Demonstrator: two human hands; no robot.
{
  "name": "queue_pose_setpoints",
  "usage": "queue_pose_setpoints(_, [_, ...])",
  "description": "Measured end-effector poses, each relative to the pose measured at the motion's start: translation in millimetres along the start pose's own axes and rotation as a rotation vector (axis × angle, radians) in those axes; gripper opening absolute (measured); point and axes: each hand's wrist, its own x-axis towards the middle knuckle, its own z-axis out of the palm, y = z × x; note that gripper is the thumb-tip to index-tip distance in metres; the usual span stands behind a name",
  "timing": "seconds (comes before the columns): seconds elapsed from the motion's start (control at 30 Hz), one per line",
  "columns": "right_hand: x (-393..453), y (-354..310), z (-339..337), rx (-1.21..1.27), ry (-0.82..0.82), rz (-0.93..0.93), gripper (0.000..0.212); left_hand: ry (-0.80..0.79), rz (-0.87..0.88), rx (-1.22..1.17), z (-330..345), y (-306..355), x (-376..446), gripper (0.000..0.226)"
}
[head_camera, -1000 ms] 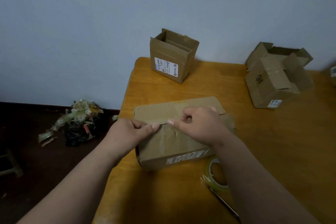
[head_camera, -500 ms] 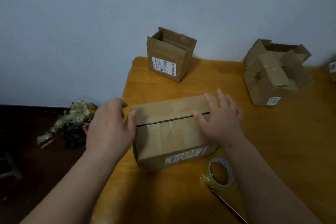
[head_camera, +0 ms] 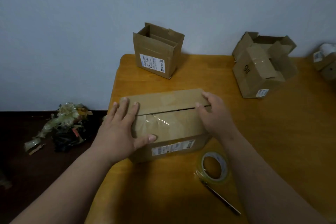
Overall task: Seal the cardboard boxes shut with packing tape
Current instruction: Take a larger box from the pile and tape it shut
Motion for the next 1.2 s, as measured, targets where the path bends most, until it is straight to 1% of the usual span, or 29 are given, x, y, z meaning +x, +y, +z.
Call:
queue_pose_setpoints(0.07, [-6, 9, -2, 0.105, 0.143, 0.029, 0.04, 0.057, -0.026, -0.003, -2, 1, 5, 0.12])
queue_pose_setpoints(0.13, [-14, 25, -1, 0.188, 0.296, 0.097, 0.031, 0.14, -0.039, 0.044, 1, 4, 6, 0.114])
queue_pose_setpoints(0.2, [-24, 44, 2, 0.225, 0.397, 0.171, 0.023, 0.32, -0.016, 0.059, 8, 12, -1, 0.1])
queue_pose_setpoints(0.23, [-29, 55, 4, 0.223, 0.422, 0.203, 0.021, 0.437, 0.026, 0.018, 10, 18, -7, 0.087])
queue_pose_setpoints(0.27, [-35, 66, 6, 0.202, 0.427, 0.229, 0.019, 0.546, 0.111, -0.046, 13, 25, -13, 0.072])
queue_pose_setpoints(0.3, [-41, 77, 8, 0.166, 0.415, 0.241, 0.017, 0.634, 0.247, -0.092, 19, 34, -19, 0.057])
queue_pose_setpoints(0.33, [-48, 87, 11, 0.122, 0.382, 0.242, 0.016, 0.661, 0.408, -0.099, 26, 43, -26, 0.043])
queue_pose_setpoints(0.37, [-56, 95, 15, 0.078, 0.338, 0.236, 0.014, 0.62, 0.559, -0.093, 36, 52, -32, 0.032])
queue_pose_setpoints(0.4, [-63, 102, 18, 0.031, 0.29, 0.226, 0.012, 0.53, 0.66, -0.095, 48, 58, -37, 0.024])
queue_pose_setpoints(0.43, [-71, 107, 21, -0.014, 0.247, 0.209, 0.009, 0.419, 0.695, -0.108, 61, 61, -41, 0.02])
queue_pose_setpoints(0.47, [-80, 111, 24, -0.054, 0.202, 0.185, 0.006, 0.313, 0.665, -0.126, 74, 62, -43, 0.019])
queue_pose_setpoints(0.53, [-95, 115, 27, -0.12, 0.095, 0.142, 0.009, 0.089, 0.455, -0.195, 93, 61, -43, 0.019])
queue_pose_setpoints(0.57, [-100, 116, 28, -0.158, 0.007, 0.136, 0.018, -0.021, 0.336, -0.237, 102, 59, -41, 0.021])
queue_pose_setpoints(0.6, [-105, 118, 29, -0.215, -0.106, 0.122, 0.032, -0.109, 0.241, -0.265, 111, 56, -39, 0.023])
queue_pose_setpoints(0.63, [-109, 119, 31, -0.286, -0.236, 0.096, 0.045, -0.186, 0.174, -0.27, 118, 55, -36, 0.025])
queue_pose_setpoints(0.67, [-112, 121, 33, -0.369, -0.349, 0.068, 0.051, -0.261, 0.13, -0.264, 123, 55, -33, 0.027])
queue_pose_setpoints(0.7, [-115, 123, 36, -0.446, -0.43, 0.042, 0.052, -0.324, 0.101, -0.264, 127, 56, -32, 0.028])
queue_pose_setpoints(0.73, [-117, 124, 39, -0.505, -0.478, 0.023, 0.052, -0.38, 0.077, -0.272, 130, 58, -30, 0.029])
queue_pose_setpoints(0.8, [-119, 126, 46, -0.578, -0.483, 0.012, 0.053, -0.45, 0.038, -0.301, 136, 63, -27, 0.029])
queue_pose_setpoints(0.97, [-116, 129, 50, -0.615, -0.419, 0.002, 0.038, -0.484, -0.041, -0.394, 146, 74, -24, 0.032])
queue_pose_setpoints(1.07, [-115, 134, 47, -0.568, -0.382, 0.014, 0.034, -0.48, -0.093, -0.461, 148, 80, -22, 0.036])
queue_pose_setpoints(1.2, [-114, 134, 39, -0.464, -0.354, 0.044, 0.035, -0.472, -0.143, -0.576, 145, 92, -15, 0.048])
